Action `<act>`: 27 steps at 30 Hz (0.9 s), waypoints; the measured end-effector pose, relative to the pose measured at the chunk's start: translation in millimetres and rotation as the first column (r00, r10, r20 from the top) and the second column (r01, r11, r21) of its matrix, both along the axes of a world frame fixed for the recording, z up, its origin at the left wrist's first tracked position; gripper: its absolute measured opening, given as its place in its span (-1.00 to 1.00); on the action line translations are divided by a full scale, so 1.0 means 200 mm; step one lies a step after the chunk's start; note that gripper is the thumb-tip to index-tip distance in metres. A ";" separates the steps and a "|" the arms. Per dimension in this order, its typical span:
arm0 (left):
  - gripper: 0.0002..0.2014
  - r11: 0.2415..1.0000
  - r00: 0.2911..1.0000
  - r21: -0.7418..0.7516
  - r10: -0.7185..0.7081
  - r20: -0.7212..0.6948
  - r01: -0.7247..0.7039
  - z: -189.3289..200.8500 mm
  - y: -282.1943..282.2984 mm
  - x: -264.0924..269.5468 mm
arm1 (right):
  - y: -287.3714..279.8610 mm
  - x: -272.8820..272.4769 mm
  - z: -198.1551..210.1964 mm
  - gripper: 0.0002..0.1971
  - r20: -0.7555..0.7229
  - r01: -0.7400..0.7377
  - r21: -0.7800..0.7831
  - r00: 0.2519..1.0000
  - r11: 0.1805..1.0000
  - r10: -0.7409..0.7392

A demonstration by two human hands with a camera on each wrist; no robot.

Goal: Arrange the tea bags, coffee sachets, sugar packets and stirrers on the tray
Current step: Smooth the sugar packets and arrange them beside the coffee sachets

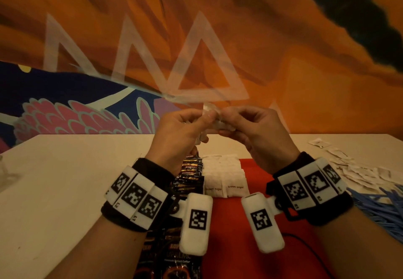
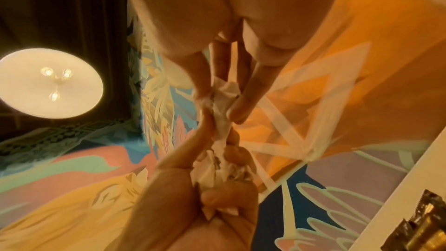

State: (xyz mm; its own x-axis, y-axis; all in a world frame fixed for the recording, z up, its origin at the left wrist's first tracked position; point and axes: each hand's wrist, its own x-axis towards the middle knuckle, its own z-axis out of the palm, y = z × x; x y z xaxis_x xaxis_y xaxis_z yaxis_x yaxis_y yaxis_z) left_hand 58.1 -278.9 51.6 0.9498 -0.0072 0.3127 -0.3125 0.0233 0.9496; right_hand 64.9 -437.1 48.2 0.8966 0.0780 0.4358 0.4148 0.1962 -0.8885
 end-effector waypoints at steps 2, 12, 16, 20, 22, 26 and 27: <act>-0.86 1.000 0.999 0.014 0.028 0.031 -0.028 0.00 0.00 0.00 | -0.02 0.00 0.00 -0.62 0.026 -0.012 -0.048 1.000 0.999 0.014; -0.84 1.000 1.000 0.016 0.006 0.011 -0.006 0.04 0.05 -0.01 | -0.08 0.00 0.01 -0.94 0.058 0.130 -0.217 0.991 0.967 -0.120; -0.83 0.998 0.998 -0.024 0.058 0.017 -0.058 0.07 0.09 -0.01 | -0.11 0.03 -0.06 -0.86 -0.089 0.100 -0.456 0.984 0.884 -0.157; -0.85 0.997 0.997 -0.027 0.070 0.043 -0.069 0.09 0.10 -0.02 | -0.09 0.09 -0.22 -0.86 -0.245 -0.024 -0.744 0.940 0.668 -0.238; -0.85 0.997 0.996 -0.030 0.076 0.055 -0.075 0.10 0.11 -0.03 | -0.08 0.11 -0.27 -0.86 -0.323 -0.086 -0.770 0.907 0.633 -0.269; -0.84 0.996 0.994 -0.040 0.080 0.071 -0.078 0.12 0.13 -0.04 | -0.05 0.09 -0.30 -0.91 -0.437 -0.152 -0.734 0.851 0.661 -0.290; -0.84 0.996 0.994 -0.043 0.081 0.070 -0.078 0.13 0.14 -0.04 | -0.04 0.09 -0.30 -0.91 -0.449 -0.157 -0.728 0.844 0.667 -0.292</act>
State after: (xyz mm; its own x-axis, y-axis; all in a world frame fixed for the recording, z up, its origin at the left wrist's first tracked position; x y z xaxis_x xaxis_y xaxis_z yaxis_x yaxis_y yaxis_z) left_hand 49.8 -251.3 77.0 0.9222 0.0814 0.3781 -0.3817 0.0335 0.9237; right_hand 83.0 -445.8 -12.4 0.9681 0.0888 -0.2342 -0.1360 -0.5990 -0.7891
